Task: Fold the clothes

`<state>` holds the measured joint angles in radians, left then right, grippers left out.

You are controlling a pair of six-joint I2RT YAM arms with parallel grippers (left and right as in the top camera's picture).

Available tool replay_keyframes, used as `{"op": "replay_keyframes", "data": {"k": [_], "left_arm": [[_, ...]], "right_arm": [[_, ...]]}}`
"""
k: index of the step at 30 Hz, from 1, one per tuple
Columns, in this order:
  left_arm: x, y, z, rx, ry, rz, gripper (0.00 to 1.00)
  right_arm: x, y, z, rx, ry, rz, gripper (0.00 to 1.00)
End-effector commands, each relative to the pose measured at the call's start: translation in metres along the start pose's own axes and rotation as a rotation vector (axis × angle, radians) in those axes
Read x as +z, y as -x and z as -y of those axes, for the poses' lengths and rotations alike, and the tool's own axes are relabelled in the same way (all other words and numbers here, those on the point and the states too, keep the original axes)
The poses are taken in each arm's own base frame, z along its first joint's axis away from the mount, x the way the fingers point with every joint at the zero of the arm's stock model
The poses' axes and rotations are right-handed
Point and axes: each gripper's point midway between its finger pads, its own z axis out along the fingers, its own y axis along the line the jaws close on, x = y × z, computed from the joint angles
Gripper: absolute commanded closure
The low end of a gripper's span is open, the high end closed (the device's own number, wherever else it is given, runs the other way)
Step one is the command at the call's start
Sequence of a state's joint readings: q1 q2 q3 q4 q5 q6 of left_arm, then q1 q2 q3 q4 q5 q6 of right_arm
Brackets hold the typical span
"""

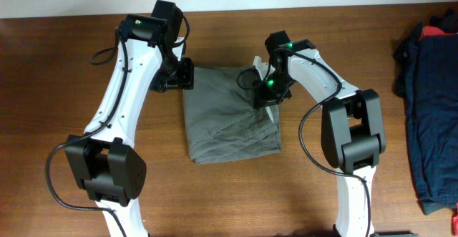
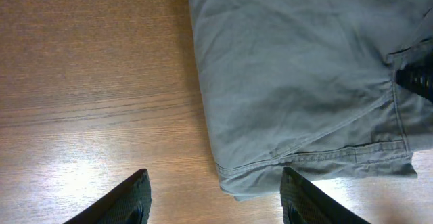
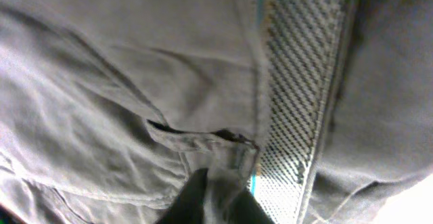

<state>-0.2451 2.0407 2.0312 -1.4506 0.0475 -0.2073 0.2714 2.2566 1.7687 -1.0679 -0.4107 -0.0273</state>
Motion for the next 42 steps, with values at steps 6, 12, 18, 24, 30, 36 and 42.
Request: {"op": "replay_keyframes", "data": {"k": [6, 12, 18, 24, 30, 36, 42], "left_arm": [[0.005, 0.0, -0.004, -0.016, 0.014, -0.01, 0.39], [0.005, 0.0, -0.004, -0.016, 0.014, -0.01, 0.39], [0.005, 0.0, -0.004, -0.016, 0.014, -0.01, 0.39], [0.005, 0.0, -0.004, -0.016, 0.015, -0.01, 0.38], [0.005, 0.0, -0.006, -0.016, 0.029, -0.007, 0.38], [0.005, 0.001, -0.007, -0.016, 0.031, -0.005, 0.39], [0.005, 0.002, -0.006, -0.016, 0.03, 0.002, 0.38]], "right_arm": [[-0.008, 0.004, -0.012, 0.01, 0.027, 0.015, 0.96], [-0.041, 0.017, -0.026, -0.002, 0.023, 0.088, 0.96], [-0.068, 0.017, -0.018, 0.035, -0.083, 0.135, 0.96], [-0.09, 0.009, -0.013, 0.08, -0.162, 0.16, 0.96], [-0.116, 0.005, -0.005, 0.165, -0.257, 0.217, 0.96], [-0.13, -0.005, 0.008, 0.27, -0.351, 0.234, 0.96], [-0.147, -0.01, 0.001, 0.277, -0.347, 0.268, 0.96]]}}
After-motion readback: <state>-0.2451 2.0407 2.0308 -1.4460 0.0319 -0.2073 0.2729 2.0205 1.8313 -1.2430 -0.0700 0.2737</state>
